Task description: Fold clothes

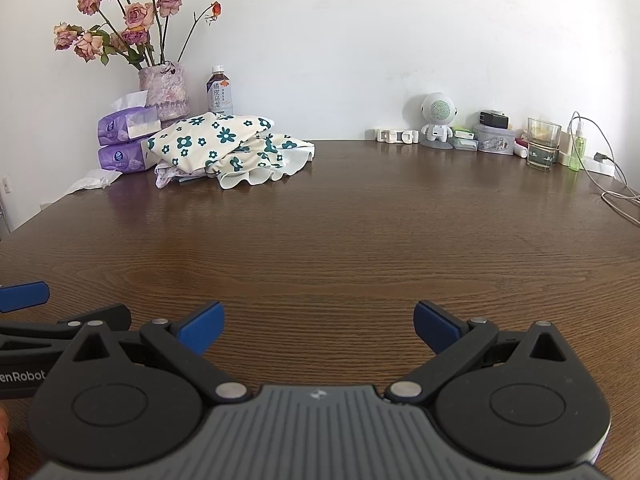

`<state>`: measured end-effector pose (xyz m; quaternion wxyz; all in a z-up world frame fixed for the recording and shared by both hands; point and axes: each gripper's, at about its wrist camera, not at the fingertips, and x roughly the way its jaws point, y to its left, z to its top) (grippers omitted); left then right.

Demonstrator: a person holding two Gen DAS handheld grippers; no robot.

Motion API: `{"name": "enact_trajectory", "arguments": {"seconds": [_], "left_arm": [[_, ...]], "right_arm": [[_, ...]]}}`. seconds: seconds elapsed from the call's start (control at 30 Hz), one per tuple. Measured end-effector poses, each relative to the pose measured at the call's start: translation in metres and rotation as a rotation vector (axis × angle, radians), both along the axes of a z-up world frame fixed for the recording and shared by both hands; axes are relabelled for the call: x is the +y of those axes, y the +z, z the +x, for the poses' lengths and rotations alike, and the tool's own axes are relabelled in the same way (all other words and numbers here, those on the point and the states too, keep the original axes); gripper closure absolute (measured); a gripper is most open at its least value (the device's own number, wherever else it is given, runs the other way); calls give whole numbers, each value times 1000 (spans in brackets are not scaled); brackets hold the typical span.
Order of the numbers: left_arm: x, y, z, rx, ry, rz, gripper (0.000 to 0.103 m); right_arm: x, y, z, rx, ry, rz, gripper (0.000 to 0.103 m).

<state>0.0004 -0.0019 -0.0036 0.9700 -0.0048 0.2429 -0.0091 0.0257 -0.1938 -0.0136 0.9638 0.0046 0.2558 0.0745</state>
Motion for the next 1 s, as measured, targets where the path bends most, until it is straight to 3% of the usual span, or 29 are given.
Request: {"name": "enact_trajectory", "arguments": {"seconds": [1.0], "left_arm": [[0,1,-1,-7,-2,8,0]], "right_arm": [[1,-2,-1,-9,-7,2,0]]}}
